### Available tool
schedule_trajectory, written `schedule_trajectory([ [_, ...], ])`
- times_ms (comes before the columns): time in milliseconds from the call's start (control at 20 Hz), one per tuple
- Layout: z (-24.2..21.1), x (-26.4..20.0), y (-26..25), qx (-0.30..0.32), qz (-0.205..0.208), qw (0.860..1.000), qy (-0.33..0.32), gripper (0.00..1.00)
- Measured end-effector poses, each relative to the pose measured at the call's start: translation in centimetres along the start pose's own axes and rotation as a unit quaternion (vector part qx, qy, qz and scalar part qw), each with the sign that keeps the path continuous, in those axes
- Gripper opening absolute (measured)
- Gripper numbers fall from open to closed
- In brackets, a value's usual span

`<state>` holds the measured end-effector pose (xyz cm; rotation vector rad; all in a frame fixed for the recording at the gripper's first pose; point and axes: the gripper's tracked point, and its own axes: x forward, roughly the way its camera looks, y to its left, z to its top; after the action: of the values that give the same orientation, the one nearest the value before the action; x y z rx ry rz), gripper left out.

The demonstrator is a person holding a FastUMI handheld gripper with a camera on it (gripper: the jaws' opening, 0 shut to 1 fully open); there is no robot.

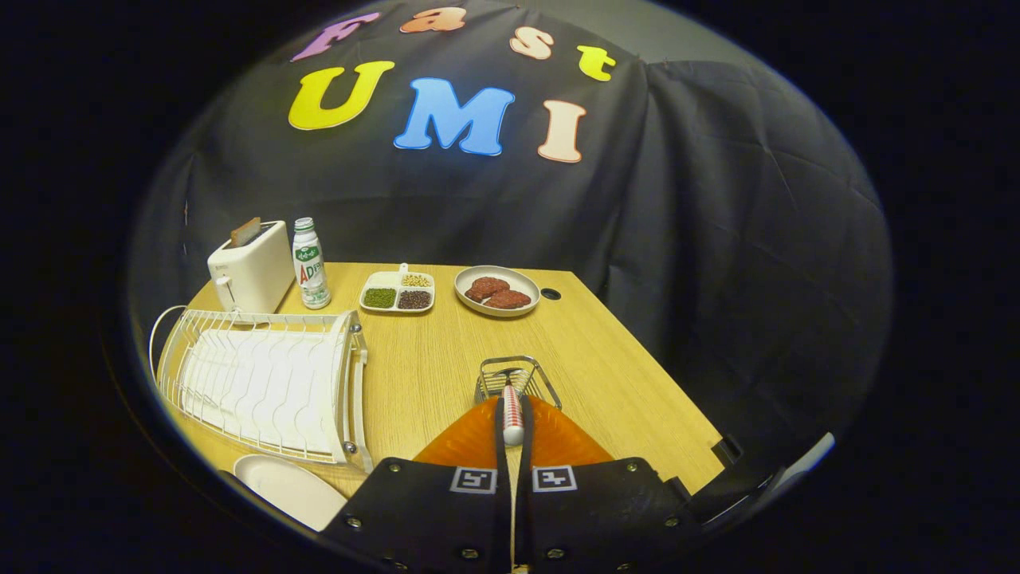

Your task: Take the plate from the dish rack, then take the spoon from the basket and place it into the plate.

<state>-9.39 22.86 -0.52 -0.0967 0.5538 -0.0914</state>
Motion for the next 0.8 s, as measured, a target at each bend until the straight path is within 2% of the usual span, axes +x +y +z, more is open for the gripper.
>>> schedule_trajectory([
  [350, 4.4, -5.9, 3.3, -0.02, 0.025, 0.998, -0.061, 0.02],
  [600, 5.3, -10.3, 8.4, -0.035, 0.074, 0.993, -0.087, 0.02],
  [800, 4.3, -13.7, 12.9, -0.051, 0.118, 0.988, -0.091, 0.02],
])
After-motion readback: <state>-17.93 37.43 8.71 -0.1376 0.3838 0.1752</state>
